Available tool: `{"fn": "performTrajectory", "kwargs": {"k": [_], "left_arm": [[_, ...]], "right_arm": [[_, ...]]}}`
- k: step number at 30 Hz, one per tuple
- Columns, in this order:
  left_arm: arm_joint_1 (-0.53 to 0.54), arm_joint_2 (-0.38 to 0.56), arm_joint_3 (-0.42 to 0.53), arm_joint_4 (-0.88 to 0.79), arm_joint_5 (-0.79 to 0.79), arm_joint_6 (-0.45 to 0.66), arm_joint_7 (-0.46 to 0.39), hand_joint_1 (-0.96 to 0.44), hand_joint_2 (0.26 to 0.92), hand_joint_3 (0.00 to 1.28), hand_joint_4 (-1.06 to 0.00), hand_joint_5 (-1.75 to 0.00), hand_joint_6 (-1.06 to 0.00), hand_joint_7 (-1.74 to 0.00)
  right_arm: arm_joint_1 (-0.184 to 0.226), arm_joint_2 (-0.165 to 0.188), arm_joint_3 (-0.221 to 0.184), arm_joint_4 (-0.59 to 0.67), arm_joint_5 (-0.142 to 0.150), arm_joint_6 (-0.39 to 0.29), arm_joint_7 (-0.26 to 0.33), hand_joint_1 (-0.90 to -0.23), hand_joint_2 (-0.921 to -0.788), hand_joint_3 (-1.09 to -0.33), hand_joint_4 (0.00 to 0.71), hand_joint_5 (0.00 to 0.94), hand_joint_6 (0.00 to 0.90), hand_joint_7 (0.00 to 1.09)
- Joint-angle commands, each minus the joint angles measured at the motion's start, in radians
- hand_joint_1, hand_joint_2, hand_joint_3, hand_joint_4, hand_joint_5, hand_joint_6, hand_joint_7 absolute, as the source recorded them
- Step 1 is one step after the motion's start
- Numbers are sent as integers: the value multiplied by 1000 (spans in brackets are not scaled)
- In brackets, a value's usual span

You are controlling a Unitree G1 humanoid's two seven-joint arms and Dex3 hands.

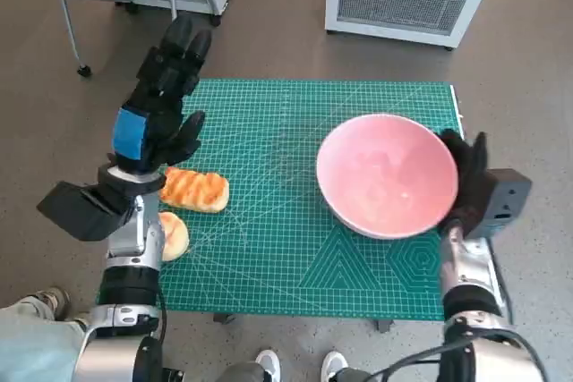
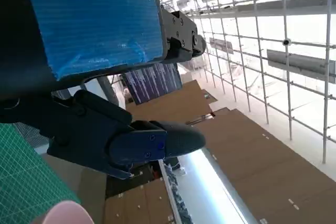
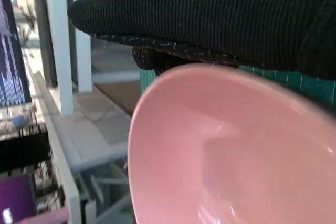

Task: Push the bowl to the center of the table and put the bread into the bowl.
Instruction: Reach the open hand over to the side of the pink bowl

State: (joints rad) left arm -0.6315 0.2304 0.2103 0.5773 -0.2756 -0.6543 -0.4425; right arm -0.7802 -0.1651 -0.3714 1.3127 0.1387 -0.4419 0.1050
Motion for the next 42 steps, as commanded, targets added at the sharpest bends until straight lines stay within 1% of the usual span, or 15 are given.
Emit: {"fn": "performTrajectory", "kwargs": {"k": [1,4,7,10,12,18,21,24,32,37,42], "left_arm": [[9,14,2,-14,5,-1,-1,-701,921,440,-185,-1,-197,0],[15,17,3,-25,3,5,-1,-703,921,441,-187,-2,-200,-2],[20,19,2,-33,4,7,1,-704,921,442,-189,-3,-203,-4],[27,22,4,-42,2,9,0,-704,921,444,-190,-3,-205,-4],[32,23,5,-48,2,11,1,-704,921,446,-190,-3,-205,-4],[42,30,8,-63,5,17,6,-696,921,453,-191,-2,-205,-4],[42,32,9,-62,6,17,8,-691,921,461,-192,-3,-205,-4],[42,34,10,-57,8,12,11,-693,921,465,-193,-3,-205,-4],[41,35,9,-48,13,9,23,-698,921,473,-197,-4,-205,-4],[39,33,6,-39,13,7,26,-702,921,476,-201,-5,-205,-3],[38,26,3,-32,16,5,31,-702,921,476,-202,-5,-205,-3]], "right_arm": [[-6,40,-23,16,27,18,18,-710,-921,-758,288,10,163,391],[-19,63,-43,17,49,27,38,-697,-921,-753,281,5,170,380],[-28,77,-59,17,63,33,51,-676,-921,-788,281,4,179,373],[-42,99,-87,17,94,42,73,-648,-921,-831,277,2,185,365],[-51,110,-100,18,107,47,82,-641,-921,-844,270,1,186,361],[-70,138,-110,20,117,55,92,-635,-921,-855,257,0,180,345],[-77,148,-109,20,114,58,95,-633,-921,-856,253,0,179,338],[-82,158,-98,21,101,62,86,-630,-921,-856,250,0,181,335],[-89,170,-75,21,78,69,83,-637,-921,-851,274,11,205,333],[-92,167,-64,21,72,73,92,-649,-921,-836,283,13,218,333],[-96,148,-51,19,64,81,99,-663,-921,-821,291,15,214,327]]}}
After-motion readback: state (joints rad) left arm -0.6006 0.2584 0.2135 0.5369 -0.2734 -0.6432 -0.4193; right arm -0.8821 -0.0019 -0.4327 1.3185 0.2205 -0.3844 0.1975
